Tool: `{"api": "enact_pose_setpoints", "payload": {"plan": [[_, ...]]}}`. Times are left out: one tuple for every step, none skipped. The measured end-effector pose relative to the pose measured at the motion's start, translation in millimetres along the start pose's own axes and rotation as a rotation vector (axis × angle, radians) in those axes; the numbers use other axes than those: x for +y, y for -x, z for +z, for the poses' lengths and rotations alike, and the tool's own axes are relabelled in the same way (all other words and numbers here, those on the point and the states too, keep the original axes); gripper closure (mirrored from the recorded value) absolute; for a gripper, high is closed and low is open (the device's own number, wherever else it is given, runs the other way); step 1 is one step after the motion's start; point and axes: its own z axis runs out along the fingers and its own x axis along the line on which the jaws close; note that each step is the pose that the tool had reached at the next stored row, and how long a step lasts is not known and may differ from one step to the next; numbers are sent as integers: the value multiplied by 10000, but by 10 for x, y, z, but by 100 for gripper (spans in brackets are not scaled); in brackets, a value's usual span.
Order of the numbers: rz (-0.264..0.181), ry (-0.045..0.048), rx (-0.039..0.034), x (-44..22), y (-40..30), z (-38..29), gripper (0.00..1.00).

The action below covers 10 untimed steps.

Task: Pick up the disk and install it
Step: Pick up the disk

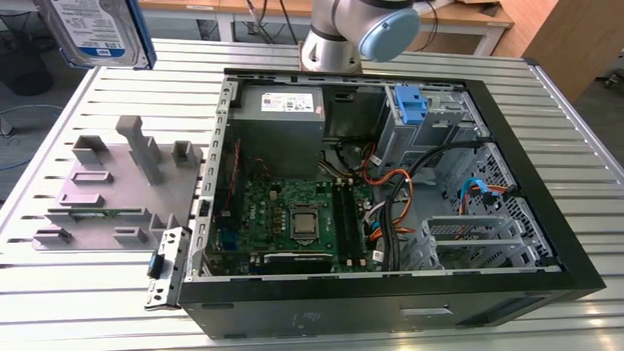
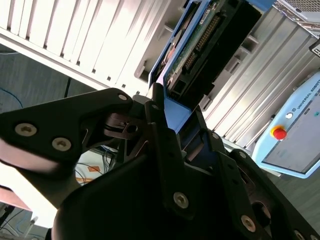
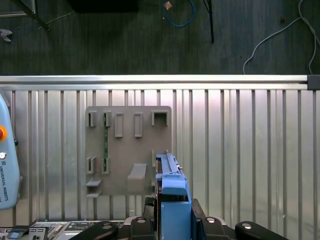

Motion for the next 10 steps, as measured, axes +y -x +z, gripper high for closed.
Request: {"api": "enact_pose_setpoints", "payload": {"plan": [[-1, -1, -1, -26, 0, 1, 64], [0, 1, 0, -49, 0, 0, 64], [0, 2, 0, -73, 0, 0, 64], [0, 2, 0, -98, 1, 1, 64], [0, 2, 0, -122, 1, 1, 64], [0, 2, 0, -146, 1, 2, 64], [0, 2, 0, -170, 1, 2, 64], [0, 3, 1, -193, 1, 2, 64], [0, 4, 0, -218, 1, 2, 64], [0, 4, 1, -242, 2, 2, 64]]}}
